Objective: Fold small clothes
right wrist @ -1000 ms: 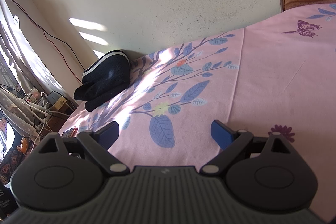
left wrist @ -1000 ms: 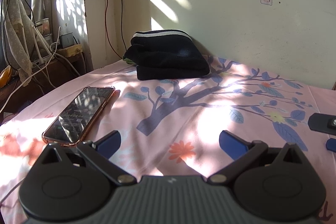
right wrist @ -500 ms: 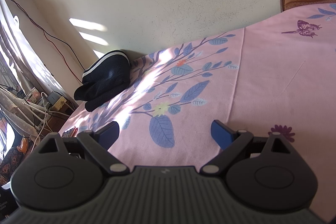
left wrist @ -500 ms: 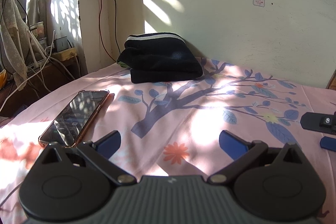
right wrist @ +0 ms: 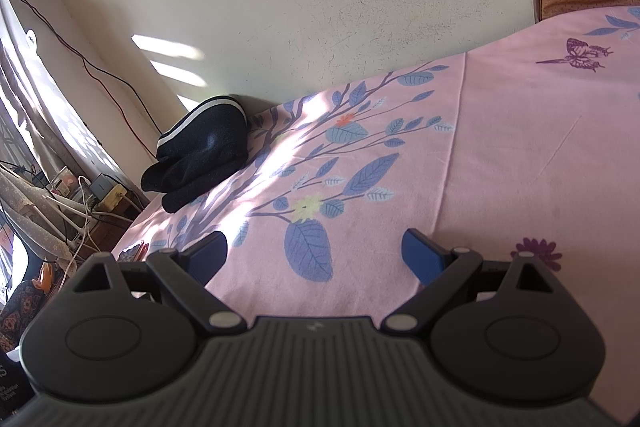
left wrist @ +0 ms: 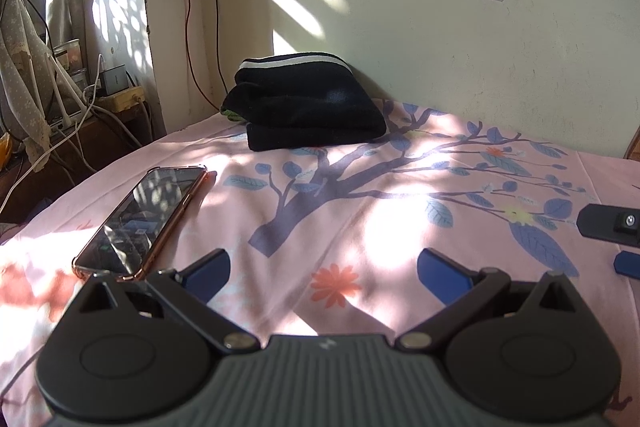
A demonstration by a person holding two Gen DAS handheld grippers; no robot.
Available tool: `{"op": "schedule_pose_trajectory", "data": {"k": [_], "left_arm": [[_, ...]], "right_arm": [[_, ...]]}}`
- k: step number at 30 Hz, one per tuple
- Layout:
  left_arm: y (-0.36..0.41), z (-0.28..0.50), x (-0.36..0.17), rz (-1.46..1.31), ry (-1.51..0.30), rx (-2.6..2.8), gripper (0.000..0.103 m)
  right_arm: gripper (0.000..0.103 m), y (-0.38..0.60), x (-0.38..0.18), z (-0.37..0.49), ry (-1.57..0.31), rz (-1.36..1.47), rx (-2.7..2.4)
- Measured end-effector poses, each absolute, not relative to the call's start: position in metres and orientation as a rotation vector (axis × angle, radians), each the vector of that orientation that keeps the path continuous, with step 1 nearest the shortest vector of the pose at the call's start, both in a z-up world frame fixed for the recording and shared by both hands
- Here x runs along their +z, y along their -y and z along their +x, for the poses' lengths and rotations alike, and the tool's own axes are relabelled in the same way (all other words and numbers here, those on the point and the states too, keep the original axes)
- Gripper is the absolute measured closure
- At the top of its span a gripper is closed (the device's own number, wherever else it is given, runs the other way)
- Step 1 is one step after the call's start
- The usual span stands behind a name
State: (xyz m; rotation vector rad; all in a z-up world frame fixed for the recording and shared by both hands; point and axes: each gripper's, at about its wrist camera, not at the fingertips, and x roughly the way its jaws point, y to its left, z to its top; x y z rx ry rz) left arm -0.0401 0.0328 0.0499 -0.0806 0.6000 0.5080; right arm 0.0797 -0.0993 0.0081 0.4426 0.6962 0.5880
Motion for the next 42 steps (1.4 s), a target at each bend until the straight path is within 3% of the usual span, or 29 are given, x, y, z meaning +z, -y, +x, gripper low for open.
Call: {"op": "schedule_pose_trajectory", "data": {"k": [42], "left_arm": [[-0.0349, -0.0364, 0.0457, -0.07, -0.637, 0.509, 0.0]], "right_arm": [[0.007, 0.0982, 0.0098, 0.0784, -0.691, 0.426, 0.593]]}}
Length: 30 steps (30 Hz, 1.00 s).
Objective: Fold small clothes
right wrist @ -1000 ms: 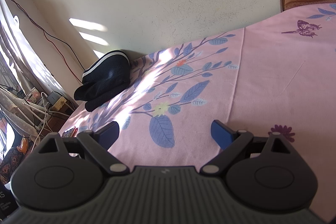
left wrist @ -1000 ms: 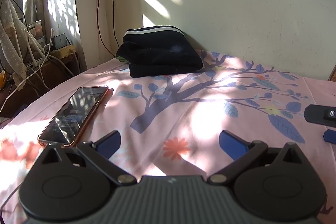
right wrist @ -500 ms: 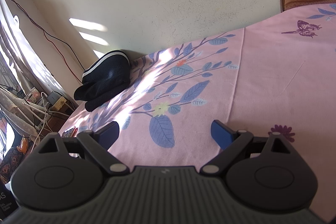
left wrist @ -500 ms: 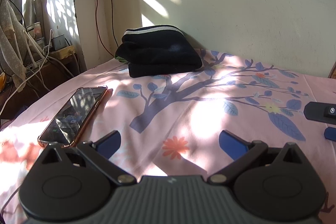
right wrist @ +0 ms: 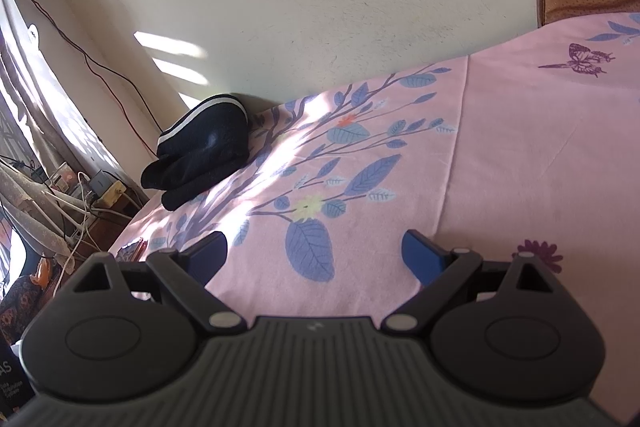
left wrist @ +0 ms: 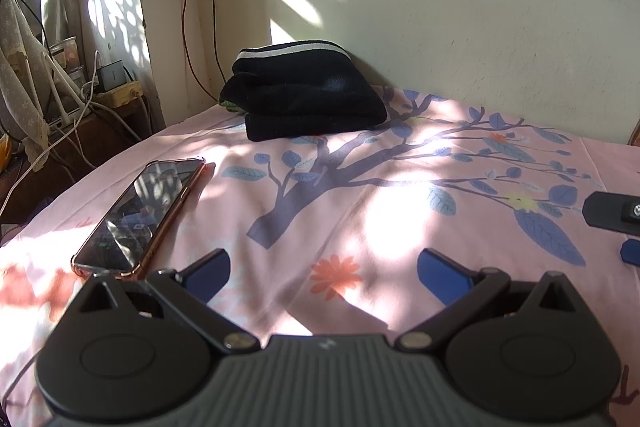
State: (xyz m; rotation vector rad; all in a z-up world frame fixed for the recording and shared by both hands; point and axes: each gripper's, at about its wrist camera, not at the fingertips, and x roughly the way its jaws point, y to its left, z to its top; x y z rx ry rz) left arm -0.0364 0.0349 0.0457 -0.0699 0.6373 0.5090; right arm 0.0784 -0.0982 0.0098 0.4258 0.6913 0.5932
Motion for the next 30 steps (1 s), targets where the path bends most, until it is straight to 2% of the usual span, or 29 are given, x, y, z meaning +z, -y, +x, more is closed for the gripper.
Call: {"op": "schedule_pose_trajectory", "data": {"k": [30], "left_arm": [[-0.0348, -0.0366, 0.0445, -0.066, -0.641, 0.506, 0.0]], "right_arm": [[0.007, 0.0965, 0.0132, 0.074, -0.653, 0.397, 0.595]]}}
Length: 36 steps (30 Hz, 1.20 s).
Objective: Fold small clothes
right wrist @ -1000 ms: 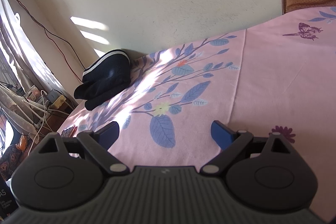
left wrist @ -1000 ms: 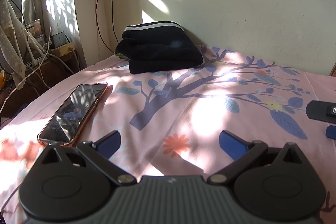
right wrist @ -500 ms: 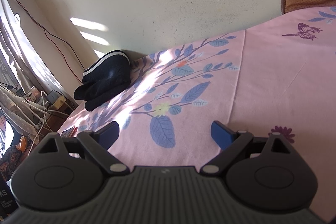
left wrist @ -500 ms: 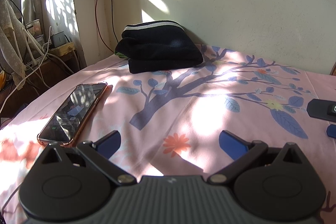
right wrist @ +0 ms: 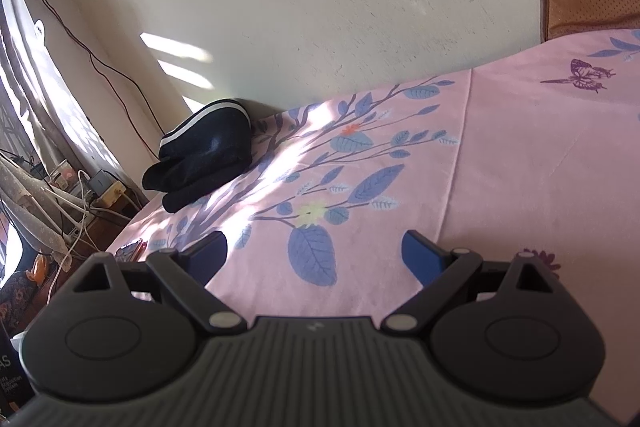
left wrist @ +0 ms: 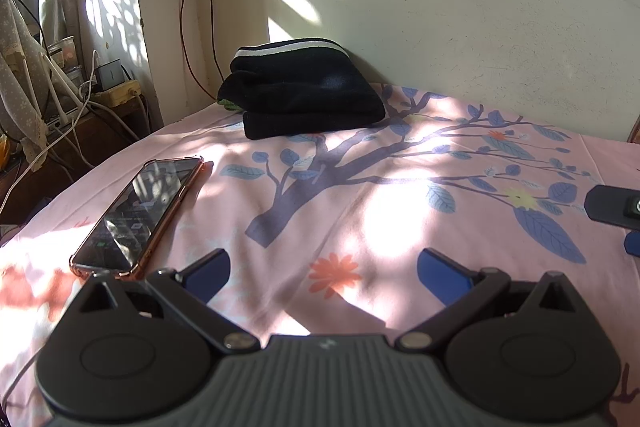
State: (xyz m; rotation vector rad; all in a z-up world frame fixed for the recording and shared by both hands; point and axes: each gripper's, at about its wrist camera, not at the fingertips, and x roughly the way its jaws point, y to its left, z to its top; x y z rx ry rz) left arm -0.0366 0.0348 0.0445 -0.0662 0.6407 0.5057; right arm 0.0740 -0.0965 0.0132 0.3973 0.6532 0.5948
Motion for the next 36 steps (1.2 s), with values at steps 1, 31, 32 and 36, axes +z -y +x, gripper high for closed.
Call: {"op": "schedule_pose_trajectory", "data": {"k": [1, 31, 32, 36], "left_arm": [[-0.0348, -0.0364, 0.0446, -0.066, -0.641, 0.506, 0.0], [-0.037, -0.0359, 0.0429, -0.067, -0.651, 0.505, 0.0], [-0.0369, -0.0363, 0.0428, -0.067, -0.651, 0.505, 0.0], [-0.0371, -0.0359, 0.0429, -0.067, -0.651, 0.505, 0.0]], "right_arm": [[0.007, 0.0964, 0.0135, 0.0734, -0.652, 0.396, 0.595], [0.007, 0.0901, 0.0161, 0.0699, -0.627, 0.347, 0.605], [0.007, 0.0897, 0.0161, 0.0696, -0.626, 0.344, 0.605], [0.007, 0.0895, 0.0161, 0.0699, -0.625, 0.341, 0.605]]}}
